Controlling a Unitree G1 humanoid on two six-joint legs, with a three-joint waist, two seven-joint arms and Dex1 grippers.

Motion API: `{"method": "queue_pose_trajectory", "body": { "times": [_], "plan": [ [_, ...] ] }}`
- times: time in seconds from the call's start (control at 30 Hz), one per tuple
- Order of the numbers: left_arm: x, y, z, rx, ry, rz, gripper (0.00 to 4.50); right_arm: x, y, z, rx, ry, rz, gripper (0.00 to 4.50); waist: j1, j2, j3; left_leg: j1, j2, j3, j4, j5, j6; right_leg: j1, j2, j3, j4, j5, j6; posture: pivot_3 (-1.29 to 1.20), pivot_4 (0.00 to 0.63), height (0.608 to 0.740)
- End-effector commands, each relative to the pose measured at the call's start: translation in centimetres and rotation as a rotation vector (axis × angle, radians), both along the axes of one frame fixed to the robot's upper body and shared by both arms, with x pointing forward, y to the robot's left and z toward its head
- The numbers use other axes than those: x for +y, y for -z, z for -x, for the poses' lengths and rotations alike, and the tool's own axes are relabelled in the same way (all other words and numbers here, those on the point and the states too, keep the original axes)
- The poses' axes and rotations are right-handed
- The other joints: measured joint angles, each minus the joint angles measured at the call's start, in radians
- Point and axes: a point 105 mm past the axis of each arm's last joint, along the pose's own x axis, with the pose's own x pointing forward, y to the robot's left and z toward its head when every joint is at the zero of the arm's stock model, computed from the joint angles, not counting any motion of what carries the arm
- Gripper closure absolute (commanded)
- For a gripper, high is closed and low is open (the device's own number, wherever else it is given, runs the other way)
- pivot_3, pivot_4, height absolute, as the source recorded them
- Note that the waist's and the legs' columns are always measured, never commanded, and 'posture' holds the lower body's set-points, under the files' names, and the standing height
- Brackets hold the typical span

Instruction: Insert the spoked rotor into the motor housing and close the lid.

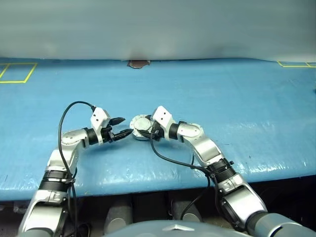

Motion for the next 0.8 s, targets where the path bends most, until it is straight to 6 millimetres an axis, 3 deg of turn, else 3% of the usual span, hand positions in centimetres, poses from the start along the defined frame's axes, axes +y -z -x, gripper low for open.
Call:
{"method": "queue_pose_trajectory", "body": {
  "times": [0.03, 0.23, 0.27, 0.63, 0.8],
  "plan": [
    [-0.6, -0.6, -0.5, -0.01, 0.013, -0.008, 2.32, -1.0, 2.4, 0.2, 0.051, 0.041, 0.079, 1.44, -0.002, 0.0, 0.0, 0.0, 0.0, 0.0, 0.0, 0.0, 0.0, 0.0, 0.0, 0.0, 0.0, 0.0, 0.0, 0.0, 0.15, 0.74],
    [-1.2, -0.1, -0.5, 0.004, 0.053, -0.03, 4.34, -1.2, 2.3, 0.1, 0.044, 0.062, 0.072, 1.44, -0.001, 0.0, 0.0, 0.0, 0.0, 0.0, -0.001, 0.0, 0.0, 0.0, 0.0, 0.0, 0.0, 0.0, 0.0, 0.0, 0.15, 0.74],
    [-1.3, 0.1, -0.4, 0.006, 0.056, -0.043, 4.47, -1.2, 2.3, 0.1, 0.043, 0.066, 0.072, 1.44, -0.001, 0.0, 0.0, 0.0, 0.0, 0.0, -0.001, 0.0, 0.0, 0.0, 0.0, 0.0, 0.0, 0.0, 0.0, 0.0, 0.15, 0.74],
    [-1.2, 2.5, 0.8, 0.048, 0.105, -0.167, 4.47, -1.2, 1.9, -0.3, 0.034, 0.1, 0.044, 1.44, 0.0, 0.002, -0.002, 0.001, 0.0, 0.0, -0.001, 0.0, 0.0, 0.001, 0.0, 0.0, -0.001, 0.0, 0.0, 0.0, 0.15, 0.74],
    [-1.1, 2.7, 0.8, 0.049, 0.1, -0.173, 4.47, -1.4, 1.1, -0.4, 0.049, 0.123, -0.01, 1.44, 0.001, 0.003, -0.004, 0.003, 0.0, 0.0, -0.001, 0.0, 0.0, 0.002, -0.001, 0.0, -0.001, 0.0, 0.0, 0.0, 0.15, 0.74]
  ]
}}
